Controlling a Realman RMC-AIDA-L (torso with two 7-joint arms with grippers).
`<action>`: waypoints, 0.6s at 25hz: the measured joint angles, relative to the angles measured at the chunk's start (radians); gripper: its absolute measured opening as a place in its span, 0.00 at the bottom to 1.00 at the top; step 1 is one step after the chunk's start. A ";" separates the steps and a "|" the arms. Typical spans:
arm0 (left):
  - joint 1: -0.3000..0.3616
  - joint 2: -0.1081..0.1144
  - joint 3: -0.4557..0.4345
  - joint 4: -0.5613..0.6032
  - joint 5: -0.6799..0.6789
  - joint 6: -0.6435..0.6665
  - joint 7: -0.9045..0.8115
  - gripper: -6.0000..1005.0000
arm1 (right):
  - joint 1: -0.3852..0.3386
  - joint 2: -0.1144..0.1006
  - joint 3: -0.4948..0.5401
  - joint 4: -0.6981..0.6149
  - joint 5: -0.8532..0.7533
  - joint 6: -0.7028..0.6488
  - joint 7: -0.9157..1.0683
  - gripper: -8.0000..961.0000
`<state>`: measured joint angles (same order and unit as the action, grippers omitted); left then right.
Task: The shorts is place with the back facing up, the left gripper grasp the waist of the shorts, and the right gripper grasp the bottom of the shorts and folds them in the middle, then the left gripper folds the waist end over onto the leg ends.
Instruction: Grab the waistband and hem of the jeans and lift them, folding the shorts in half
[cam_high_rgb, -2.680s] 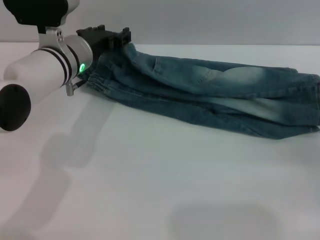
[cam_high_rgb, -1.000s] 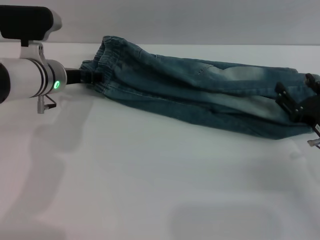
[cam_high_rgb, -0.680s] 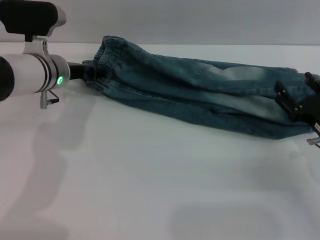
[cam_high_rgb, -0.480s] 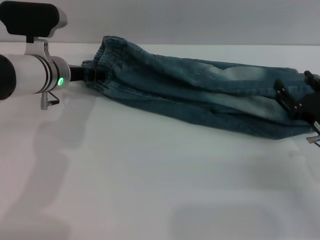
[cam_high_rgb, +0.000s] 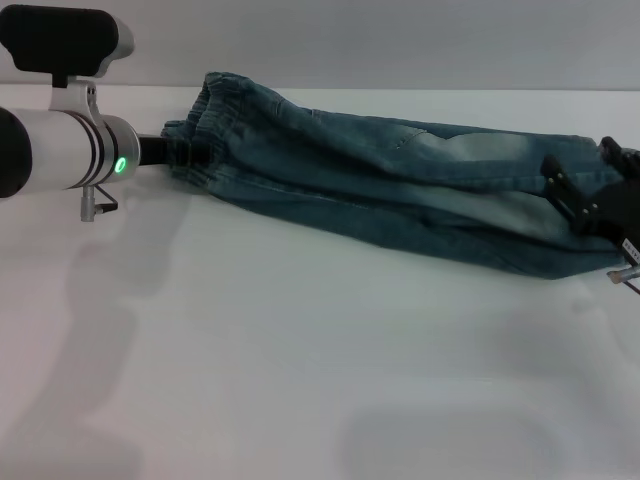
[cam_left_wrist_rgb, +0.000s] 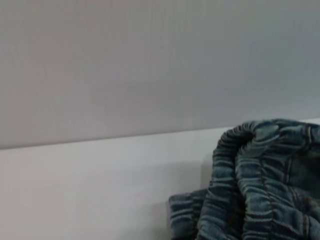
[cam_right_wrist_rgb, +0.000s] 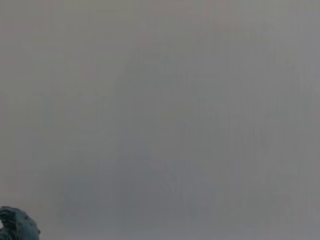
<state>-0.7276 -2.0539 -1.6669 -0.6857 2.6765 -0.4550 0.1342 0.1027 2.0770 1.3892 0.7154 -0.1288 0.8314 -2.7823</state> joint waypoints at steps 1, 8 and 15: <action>-0.001 0.000 0.000 0.003 0.000 -0.004 0.000 0.85 | 0.000 0.000 -0.001 0.000 0.000 0.000 0.001 0.73; -0.015 0.000 0.000 0.022 0.000 -0.022 0.001 0.85 | -0.003 -0.003 -0.012 0.004 -0.004 0.000 0.018 0.73; -0.015 -0.001 0.001 0.023 -0.002 -0.023 0.000 0.84 | -0.009 -0.003 -0.013 0.010 -0.009 0.000 0.021 0.73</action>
<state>-0.7425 -2.0547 -1.6660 -0.6626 2.6744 -0.4785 0.1338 0.0938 2.0738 1.3766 0.7257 -0.1373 0.8313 -2.7609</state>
